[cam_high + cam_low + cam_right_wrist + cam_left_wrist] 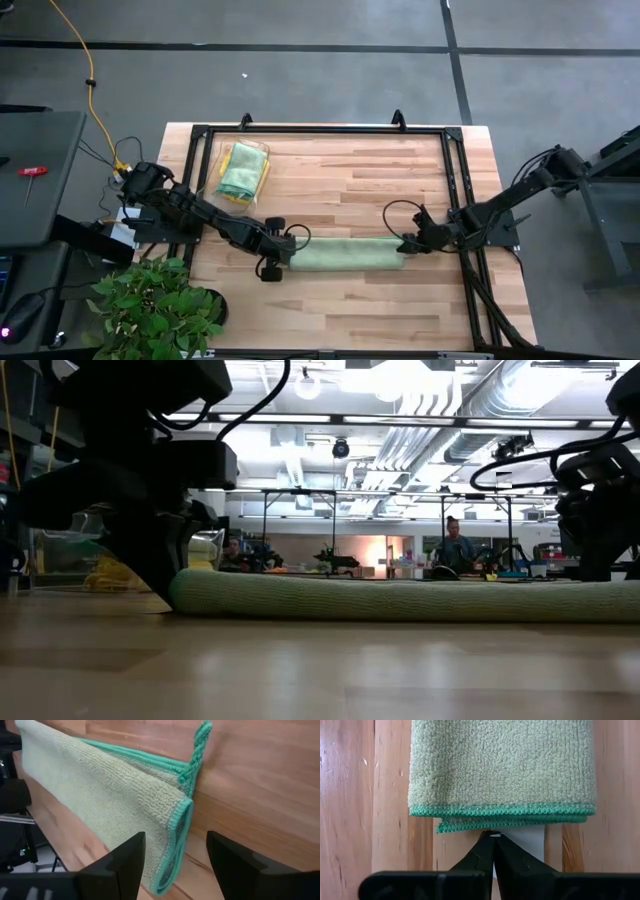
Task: Fold microfiber towels
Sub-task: Fold the green towel
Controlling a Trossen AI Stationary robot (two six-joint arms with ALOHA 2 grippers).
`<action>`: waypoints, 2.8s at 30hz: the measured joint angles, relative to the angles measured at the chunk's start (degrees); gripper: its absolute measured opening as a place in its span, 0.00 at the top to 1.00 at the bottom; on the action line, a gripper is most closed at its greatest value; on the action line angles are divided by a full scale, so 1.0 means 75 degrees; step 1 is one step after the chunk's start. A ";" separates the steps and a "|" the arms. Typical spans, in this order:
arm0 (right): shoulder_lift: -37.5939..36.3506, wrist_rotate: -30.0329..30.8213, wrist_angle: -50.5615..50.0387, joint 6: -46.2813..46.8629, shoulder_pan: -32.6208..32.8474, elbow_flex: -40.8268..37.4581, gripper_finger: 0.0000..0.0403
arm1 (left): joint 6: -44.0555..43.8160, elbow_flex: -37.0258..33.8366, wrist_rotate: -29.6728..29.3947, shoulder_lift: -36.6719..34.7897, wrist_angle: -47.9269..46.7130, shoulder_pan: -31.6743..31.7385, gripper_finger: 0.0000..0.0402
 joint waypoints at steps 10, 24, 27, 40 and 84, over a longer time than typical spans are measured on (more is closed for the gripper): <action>0.1022 -0.0044 0.1254 0.0273 -0.0006 0.0001 0.49 | -0.0248 -0.0003 0.0002 0.0006 -0.0002 0.0005 1.00; 0.2294 0.0151 0.1762 0.0095 -0.0035 0.0979 0.61 | -0.0539 -0.0012 0.0162 0.0006 0.0116 0.0016 1.00; 0.1898 0.0021 0.1118 -0.0135 -0.0012 0.1313 0.84 | -0.0610 0.0014 0.0206 0.0006 0.0202 0.0019 1.00; 0.0559 -0.0644 -0.5183 -0.0956 -0.0485 0.3900 0.99 | 0.0164 0.0629 0.0324 0.0526 0.1790 0.0431 1.00; 0.5269 -0.0810 0.1434 -0.1171 -0.1309 0.4777 1.00 | 0.0799 0.2189 0.0569 0.1880 0.1331 0.0660 1.00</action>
